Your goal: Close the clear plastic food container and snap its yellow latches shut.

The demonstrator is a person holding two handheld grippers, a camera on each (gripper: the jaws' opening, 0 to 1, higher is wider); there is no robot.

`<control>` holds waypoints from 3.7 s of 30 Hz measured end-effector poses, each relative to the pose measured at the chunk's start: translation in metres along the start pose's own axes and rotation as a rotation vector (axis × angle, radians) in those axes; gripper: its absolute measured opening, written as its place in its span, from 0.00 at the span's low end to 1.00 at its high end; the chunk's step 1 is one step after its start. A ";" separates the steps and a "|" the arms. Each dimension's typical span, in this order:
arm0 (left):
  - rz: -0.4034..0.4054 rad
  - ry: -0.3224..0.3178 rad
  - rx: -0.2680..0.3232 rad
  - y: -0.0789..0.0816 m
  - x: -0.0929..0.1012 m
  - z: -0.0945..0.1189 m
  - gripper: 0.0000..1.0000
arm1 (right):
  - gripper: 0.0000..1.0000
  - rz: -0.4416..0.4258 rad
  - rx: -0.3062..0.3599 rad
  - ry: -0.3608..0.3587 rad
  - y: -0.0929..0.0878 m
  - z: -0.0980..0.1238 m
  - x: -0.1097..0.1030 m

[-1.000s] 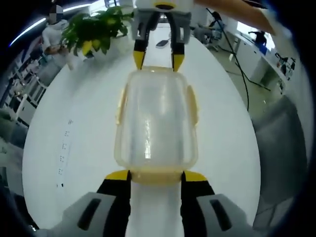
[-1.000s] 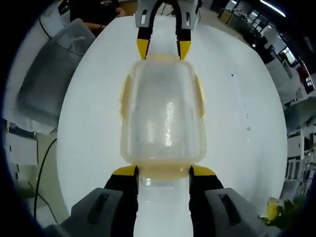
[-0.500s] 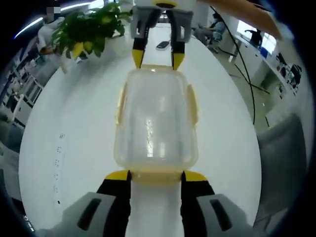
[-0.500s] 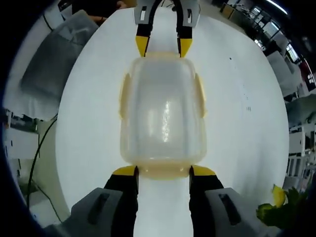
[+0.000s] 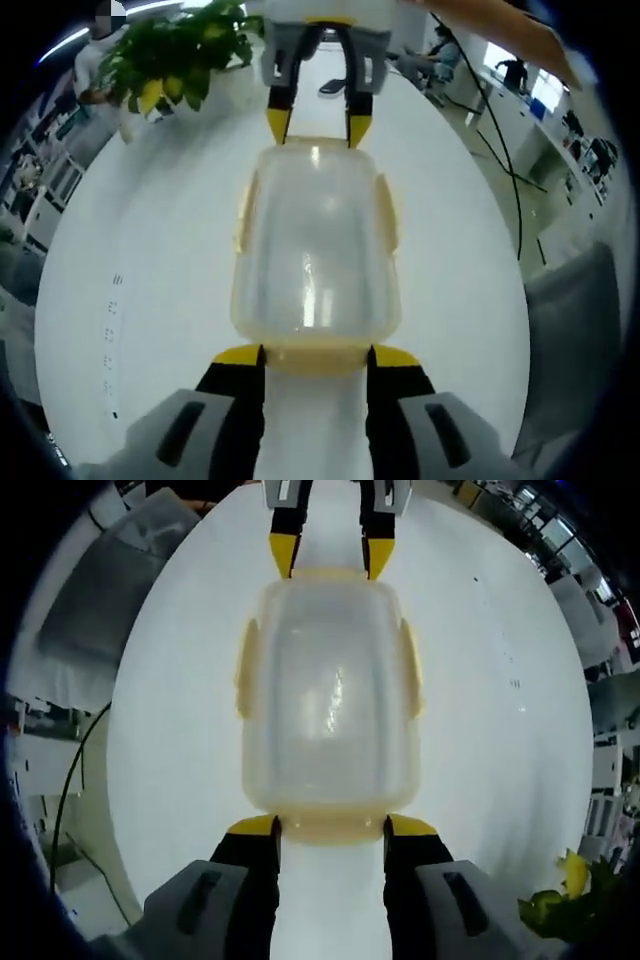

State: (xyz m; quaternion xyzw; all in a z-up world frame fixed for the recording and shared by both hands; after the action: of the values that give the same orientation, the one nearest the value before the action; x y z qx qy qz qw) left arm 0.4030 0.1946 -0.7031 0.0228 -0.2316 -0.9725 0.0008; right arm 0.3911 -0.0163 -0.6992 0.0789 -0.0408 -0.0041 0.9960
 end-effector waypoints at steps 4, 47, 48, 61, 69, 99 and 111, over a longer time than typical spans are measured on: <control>0.004 -0.007 -0.004 0.000 0.000 0.000 0.34 | 0.37 0.003 -0.001 0.003 0.000 0.000 0.000; -0.113 0.006 -0.114 -0.016 -0.002 -0.008 0.36 | 0.36 -0.095 0.022 0.030 -0.008 -0.012 -0.002; -0.080 0.003 -0.100 -0.017 -0.002 -0.007 0.36 | 0.37 -0.121 0.026 0.020 -0.011 -0.012 -0.001; 0.315 -0.034 0.009 -0.041 -0.006 0.024 0.43 | 0.35 -0.470 0.057 -0.097 -0.046 0.007 -0.006; 0.689 -0.156 0.202 -0.032 0.003 0.040 0.52 | 0.35 -0.806 0.150 -0.122 -0.056 0.021 -0.008; 1.226 -0.256 0.308 -0.007 0.017 0.016 0.66 | 0.29 -1.235 0.454 0.068 -0.013 -0.003 -0.015; 1.228 -0.242 0.267 -0.011 0.011 0.015 0.56 | 0.27 -1.226 0.434 0.042 -0.010 -0.002 -0.014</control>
State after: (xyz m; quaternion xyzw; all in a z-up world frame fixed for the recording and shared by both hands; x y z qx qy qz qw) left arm 0.3913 0.2114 -0.6949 -0.2240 -0.3202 -0.7532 0.5291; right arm 0.3772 -0.0257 -0.7034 0.2874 0.0312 -0.5617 0.7752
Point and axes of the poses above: the point that each gripper's makers call its tool centre point, and the gripper's own axes: z roughly backward along the fingers, x roughly to its right, y roughly out of its top, the point moved 9 cm from there along z, roughly backward along the fingers
